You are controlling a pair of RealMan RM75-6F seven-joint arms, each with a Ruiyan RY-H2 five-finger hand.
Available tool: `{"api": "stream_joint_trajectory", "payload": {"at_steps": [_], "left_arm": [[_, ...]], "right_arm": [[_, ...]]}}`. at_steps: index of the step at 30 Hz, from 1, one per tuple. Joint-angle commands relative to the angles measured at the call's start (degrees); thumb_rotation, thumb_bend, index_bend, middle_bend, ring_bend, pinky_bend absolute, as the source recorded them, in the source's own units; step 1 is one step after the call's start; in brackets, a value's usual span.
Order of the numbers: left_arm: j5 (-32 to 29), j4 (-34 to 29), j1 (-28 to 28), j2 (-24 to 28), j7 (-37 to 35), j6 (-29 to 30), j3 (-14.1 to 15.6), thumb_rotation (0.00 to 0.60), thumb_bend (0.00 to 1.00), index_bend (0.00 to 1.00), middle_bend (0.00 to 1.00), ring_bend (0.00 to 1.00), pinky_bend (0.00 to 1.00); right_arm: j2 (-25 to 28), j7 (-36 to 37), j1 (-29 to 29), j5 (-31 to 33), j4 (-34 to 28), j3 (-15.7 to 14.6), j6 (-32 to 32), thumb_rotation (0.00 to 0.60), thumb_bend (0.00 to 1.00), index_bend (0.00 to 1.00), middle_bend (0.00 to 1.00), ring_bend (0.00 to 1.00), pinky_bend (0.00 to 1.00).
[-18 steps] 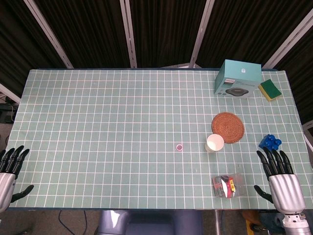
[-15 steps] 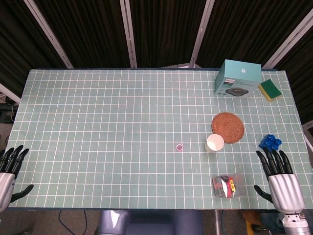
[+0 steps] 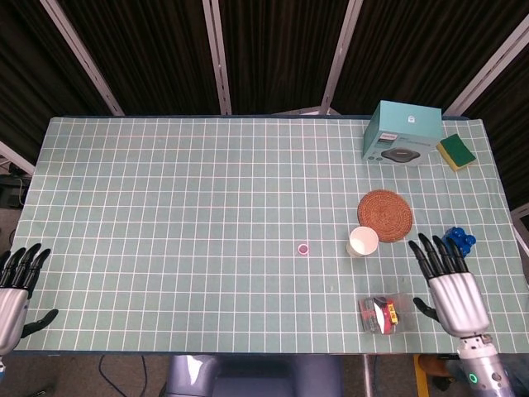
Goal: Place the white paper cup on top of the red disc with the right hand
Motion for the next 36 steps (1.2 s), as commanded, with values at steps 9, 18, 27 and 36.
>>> {"api": "stream_joint_trajectory", "payload": {"at_steps": [9, 18, 27, 36], "left_arm": [[-7.1, 0.5, -1.8, -1.4, 2.4, -3.1, -3.0, 0.600, 0.00, 0.00, 0.00, 0.00, 0.00], [-10.7, 0.9, -2.7, -2.1, 3.9, -5.0, -3.7, 0.600, 0.00, 0.00, 0.00, 0.00, 0.00], [-12.6, 1.1, -3.3, -2.2, 4.2, -5.9, -4.0, 0.600, 0.00, 0.00, 0.00, 0.00, 0.00], [-13.0, 1.0, -3.4, -1.9, 3.9, -5.6, -3.9, 0.600, 0.00, 0.00, 0.00, 0.00, 0.00]], "right_arm": [[-6.4, -16.8, 22.0, 9.0, 3.4, 9.1, -26.1, 0.600, 0.00, 0.00, 0.00, 0.00, 0.00], [-11.2, -35.4, 30.5, 19.2, 7.8, 7.2, -36.3, 0.600, 0.00, 0.00, 0.00, 0.00, 0.00], [-13.1, -50.9, 34.0, 32.1, 8.9, 1.9, -36.1, 0.600, 0.00, 0.00, 0.00, 0.00, 0.00], [-15.3, -59.6, 36.7, 40.9, 9.4, -3.1, -31.8, 0.600, 0.00, 0.00, 0.00, 0.00, 0.01]]}}
